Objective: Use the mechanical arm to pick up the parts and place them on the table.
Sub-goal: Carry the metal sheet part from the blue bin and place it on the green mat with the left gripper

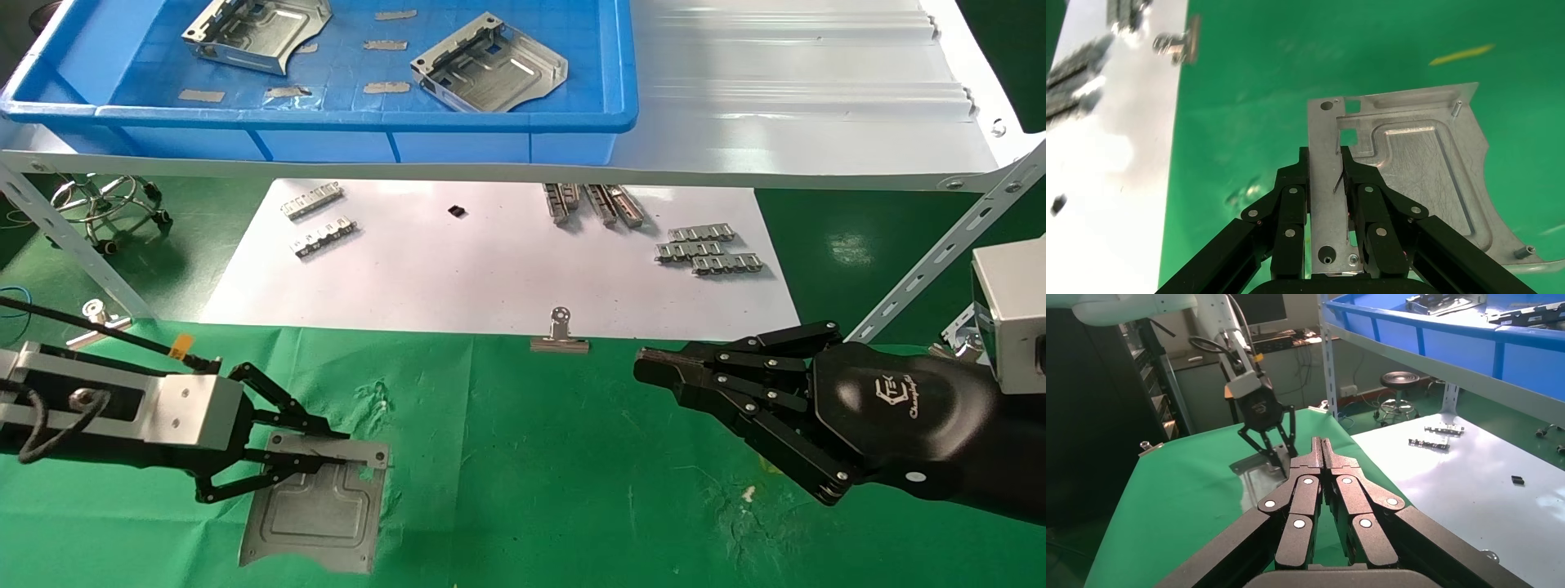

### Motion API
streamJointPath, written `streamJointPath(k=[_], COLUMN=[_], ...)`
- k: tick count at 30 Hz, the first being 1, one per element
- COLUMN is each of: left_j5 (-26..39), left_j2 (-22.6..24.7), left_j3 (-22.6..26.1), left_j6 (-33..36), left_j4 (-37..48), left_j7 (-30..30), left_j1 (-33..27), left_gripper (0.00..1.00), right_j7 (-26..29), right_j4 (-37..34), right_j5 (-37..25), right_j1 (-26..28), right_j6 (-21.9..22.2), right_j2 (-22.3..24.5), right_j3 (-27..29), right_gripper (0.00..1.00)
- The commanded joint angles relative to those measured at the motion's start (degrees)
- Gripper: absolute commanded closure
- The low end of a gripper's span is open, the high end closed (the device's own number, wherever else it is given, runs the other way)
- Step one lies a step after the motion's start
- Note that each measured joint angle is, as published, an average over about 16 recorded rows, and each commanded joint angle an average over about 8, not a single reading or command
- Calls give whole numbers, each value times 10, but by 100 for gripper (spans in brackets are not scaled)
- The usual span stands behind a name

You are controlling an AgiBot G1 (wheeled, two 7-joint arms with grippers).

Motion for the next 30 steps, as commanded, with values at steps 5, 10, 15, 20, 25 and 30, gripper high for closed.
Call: streamJointPath(k=[5,10,15,20,25,30], left_j5=[11,16,24,27,28,28], left_j2=[11,19,29,38,44,48], left_j3=[2,3,5,5,5,5], left_j6=[-42,-65,-80,-91,-94,-94], left_j4=[25,37,50,64,75,83], left_j7=[12,24,35,43,52,60], left_j1=[18,31,36,39,39,38], left_gripper=[100,100,100,55,4,0], right_j7=[0,0,0,0,0,0], right_j4=[0,0,0,0,0,0], right_j5=[0,0,0,0,0,0], right_j1=[0,0,0,0,0,0], right_j6=[0,0,0,0,0,0], right_j2=[0,0,0,0,0,0], right_j3=[0,0,0,0,0,0], right_gripper=[100,100,100,100,100,100])
